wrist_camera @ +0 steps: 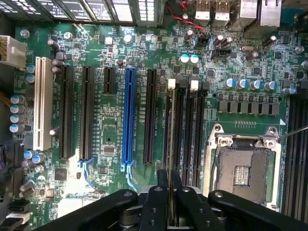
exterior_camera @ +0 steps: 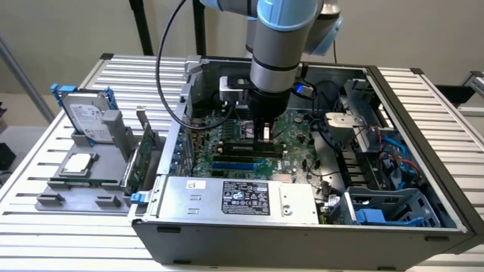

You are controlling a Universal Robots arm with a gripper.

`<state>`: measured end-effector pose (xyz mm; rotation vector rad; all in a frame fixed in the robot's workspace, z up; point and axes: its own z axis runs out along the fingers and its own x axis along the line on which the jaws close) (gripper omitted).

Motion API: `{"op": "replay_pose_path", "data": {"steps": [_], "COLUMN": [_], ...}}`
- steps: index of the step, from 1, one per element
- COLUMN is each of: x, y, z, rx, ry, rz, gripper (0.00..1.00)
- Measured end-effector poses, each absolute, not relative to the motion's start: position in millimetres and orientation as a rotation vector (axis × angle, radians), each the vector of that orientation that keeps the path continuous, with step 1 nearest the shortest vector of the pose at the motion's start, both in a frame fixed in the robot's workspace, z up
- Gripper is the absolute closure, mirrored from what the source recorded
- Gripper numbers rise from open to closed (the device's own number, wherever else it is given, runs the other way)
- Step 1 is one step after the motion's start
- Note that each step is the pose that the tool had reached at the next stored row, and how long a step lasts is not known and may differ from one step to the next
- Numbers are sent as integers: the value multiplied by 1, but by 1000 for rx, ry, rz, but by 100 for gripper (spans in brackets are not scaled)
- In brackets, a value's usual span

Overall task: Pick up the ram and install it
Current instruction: 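Insert the ram into the slot, then press down the ram until it locks into place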

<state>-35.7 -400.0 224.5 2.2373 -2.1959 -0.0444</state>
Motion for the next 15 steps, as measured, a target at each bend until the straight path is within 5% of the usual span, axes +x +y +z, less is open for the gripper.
{"op": "replay_pose_path", "data": {"steps": [11,12,15], "x": [-36,-36,-36], "y": [-400,-400,-400], "z": [219,219,220], "rx": [2237,2237,2237], "ry": [-2196,-2196,-2196], "rz": [-44,-44,-44], "gripper": [100,0,0]}}
